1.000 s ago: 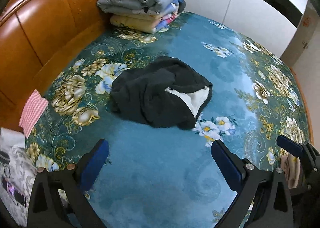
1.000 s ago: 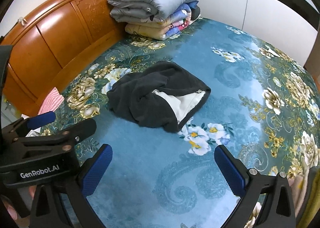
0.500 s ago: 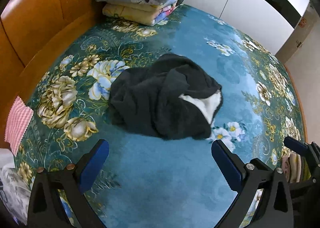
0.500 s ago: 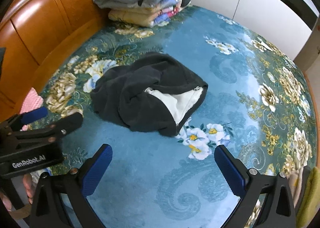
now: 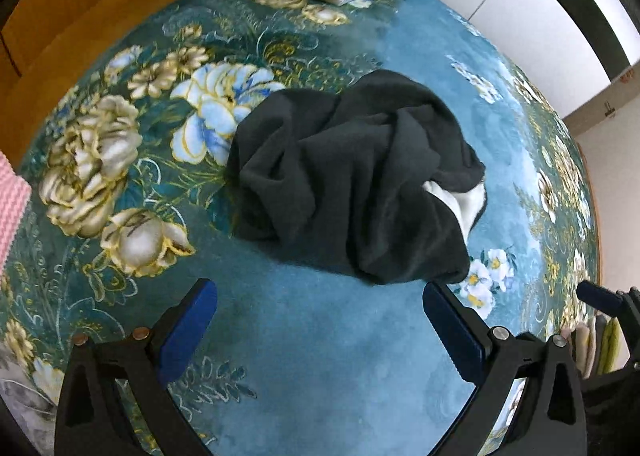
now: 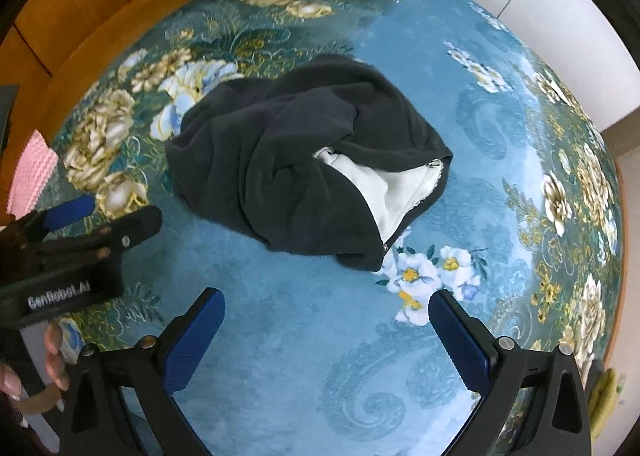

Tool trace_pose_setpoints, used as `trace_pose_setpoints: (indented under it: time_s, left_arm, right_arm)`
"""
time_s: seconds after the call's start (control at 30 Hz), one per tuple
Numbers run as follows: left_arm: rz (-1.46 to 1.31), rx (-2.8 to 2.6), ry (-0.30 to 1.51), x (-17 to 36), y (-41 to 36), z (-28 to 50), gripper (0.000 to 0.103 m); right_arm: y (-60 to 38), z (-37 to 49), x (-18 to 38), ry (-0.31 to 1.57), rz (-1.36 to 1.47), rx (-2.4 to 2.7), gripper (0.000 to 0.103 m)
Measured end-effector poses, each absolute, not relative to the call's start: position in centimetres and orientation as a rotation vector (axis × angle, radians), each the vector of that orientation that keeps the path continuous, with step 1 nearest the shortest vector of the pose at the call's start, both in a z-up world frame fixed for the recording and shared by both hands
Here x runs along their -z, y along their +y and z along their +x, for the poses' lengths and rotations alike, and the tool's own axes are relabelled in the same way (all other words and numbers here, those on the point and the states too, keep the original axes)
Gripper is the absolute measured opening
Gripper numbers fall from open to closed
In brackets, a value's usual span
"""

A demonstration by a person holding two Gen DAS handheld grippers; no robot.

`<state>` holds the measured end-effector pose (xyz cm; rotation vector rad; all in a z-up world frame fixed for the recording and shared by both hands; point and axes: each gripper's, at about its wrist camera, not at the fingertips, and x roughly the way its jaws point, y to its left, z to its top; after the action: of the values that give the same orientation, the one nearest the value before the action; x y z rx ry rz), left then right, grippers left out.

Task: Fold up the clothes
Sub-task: 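Grasp the black jacket's edge with the left gripper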

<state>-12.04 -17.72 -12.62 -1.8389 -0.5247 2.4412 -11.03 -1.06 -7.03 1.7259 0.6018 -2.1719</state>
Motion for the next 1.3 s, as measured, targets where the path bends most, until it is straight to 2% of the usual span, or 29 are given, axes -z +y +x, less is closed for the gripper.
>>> trace_pose_setpoints:
  time_s: [0.27,0.6,0.87,0.97,1.07,1.1,1.13,1.17,1.2,1.23,1.3]
  left_arm:
    - [-1.922,-2.409,-0.609,16.3,-18.5,-14.4,0.102]
    - [-1.986,-2.398,-0.632,19.3,-19.7,-17.5,0.102]
    - [-2.115,-2.336,-0.916,22.7,-24.5,-23.0,0.102]
    - [-2.109,-2.330,-1.018,23.4,-25.4,-24.6,0.099]
    - [-2.148,-2.290,-1.052,24.3,-25.4,-26.1,0.088]
    - [-2.181,-2.255,-1.044,24.8,-25.1,-26.6,0.076]
    - [-2.215,-2.220,-1.036,25.2,-24.8,-27.1,0.059]
    - [-2.247,-2.185,-1.028,25.7,-24.4,-27.5,0.048]
    - [-2.298,-2.180,-0.991,26.0,-24.2,-27.8,0.025]
    - [-2.333,-2.193,-0.956,26.0,-23.9,-27.9,0.014]
    - [-2.303,-2.225,-0.960,25.1,-23.6,-27.6,0.012]
  right_arm:
    - [-1.3,-13.6,10.4,0.661,1.795,2.084,0.103]
    - [-1.2,-15.9,14.1,0.637,1.843,2.010,0.103]
    - [1.2,-15.0,15.4,0.559,1.922,1.992,0.103]
    - [2.7,-14.7,15.3,0.528,1.949,2.000,0.103]
    - [4.3,-14.3,14.5,0.501,1.962,2.027,0.103]
    - [4.8,-14.2,14.2,0.495,1.965,2.037,0.103]
    - [5.3,-14.0,13.9,0.489,1.969,2.046,0.103]
    - [5.7,-13.9,13.7,0.483,1.973,2.055,0.103]
    - [6.2,-13.8,13.4,0.476,1.977,2.064,0.103]
    - [6.7,-13.6,13.1,0.470,1.980,2.074,0.103]
    - [7.6,-13.4,12.5,0.457,1.988,2.092,0.103]
